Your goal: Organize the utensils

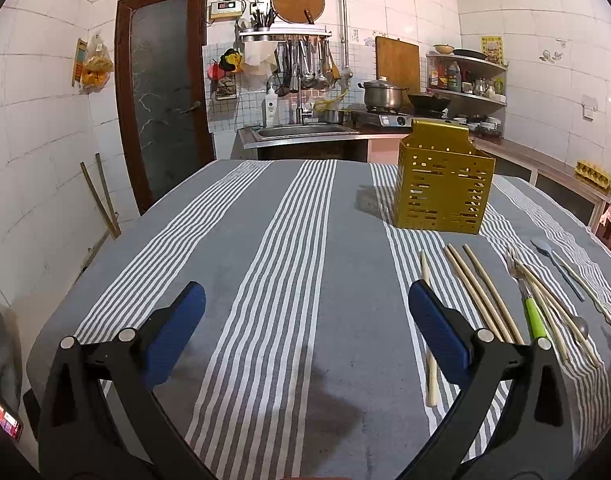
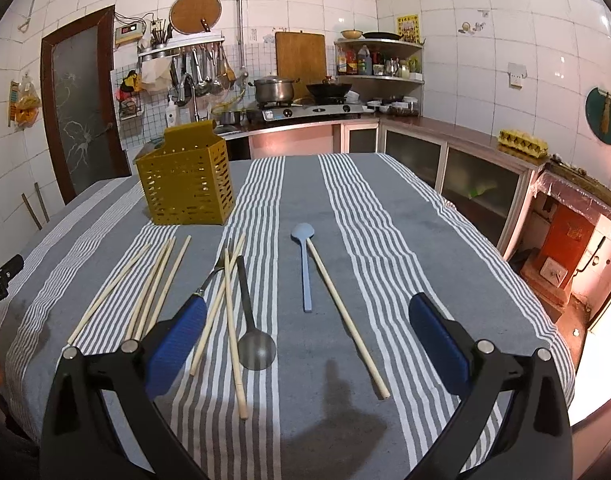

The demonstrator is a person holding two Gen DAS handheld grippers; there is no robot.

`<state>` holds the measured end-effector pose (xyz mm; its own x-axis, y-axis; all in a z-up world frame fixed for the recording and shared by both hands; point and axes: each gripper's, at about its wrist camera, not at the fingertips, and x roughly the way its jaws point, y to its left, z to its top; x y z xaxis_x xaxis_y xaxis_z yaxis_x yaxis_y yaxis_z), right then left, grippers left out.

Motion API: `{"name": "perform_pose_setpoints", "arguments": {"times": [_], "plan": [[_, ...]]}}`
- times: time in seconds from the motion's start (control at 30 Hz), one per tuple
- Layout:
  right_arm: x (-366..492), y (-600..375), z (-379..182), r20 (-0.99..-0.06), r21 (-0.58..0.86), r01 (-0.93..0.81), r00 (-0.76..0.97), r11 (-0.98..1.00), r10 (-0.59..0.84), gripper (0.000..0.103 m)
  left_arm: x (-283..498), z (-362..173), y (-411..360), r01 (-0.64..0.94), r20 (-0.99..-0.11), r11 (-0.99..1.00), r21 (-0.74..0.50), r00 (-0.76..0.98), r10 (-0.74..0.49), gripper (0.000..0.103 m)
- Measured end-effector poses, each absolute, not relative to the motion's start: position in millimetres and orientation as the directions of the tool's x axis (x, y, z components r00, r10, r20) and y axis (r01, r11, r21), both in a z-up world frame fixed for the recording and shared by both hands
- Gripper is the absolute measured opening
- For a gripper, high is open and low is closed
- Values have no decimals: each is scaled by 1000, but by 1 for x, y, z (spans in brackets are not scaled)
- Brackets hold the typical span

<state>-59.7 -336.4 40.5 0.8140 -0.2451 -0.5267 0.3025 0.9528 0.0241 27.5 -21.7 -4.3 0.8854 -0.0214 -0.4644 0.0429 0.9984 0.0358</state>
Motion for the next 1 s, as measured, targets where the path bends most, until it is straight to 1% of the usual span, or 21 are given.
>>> {"name": "perform_pose_setpoints", "arguments": {"times": [0.27, 0.47, 0.83, 1.0], "plan": [[-63, -334, 44, -492, 18, 323, 827, 946, -273, 99, 34, 2, -21, 73, -467, 996, 51, 883, -41, 98], [-63, -327, 45, -490, 9, 316, 829, 949, -271, 99, 36, 4, -24, 104, -463, 992, 67, 884, -62, 98], [-55, -327, 49, -525, -76, 241, 816, 968, -244, 99, 24, -5, -18, 27, -450, 999, -29, 892, -37, 98], [-53, -326, 52, -510, -109, 228, 822, 968, -251, 98, 24, -7, -24, 27, -461, 999, -24, 887, -35, 98]]}}
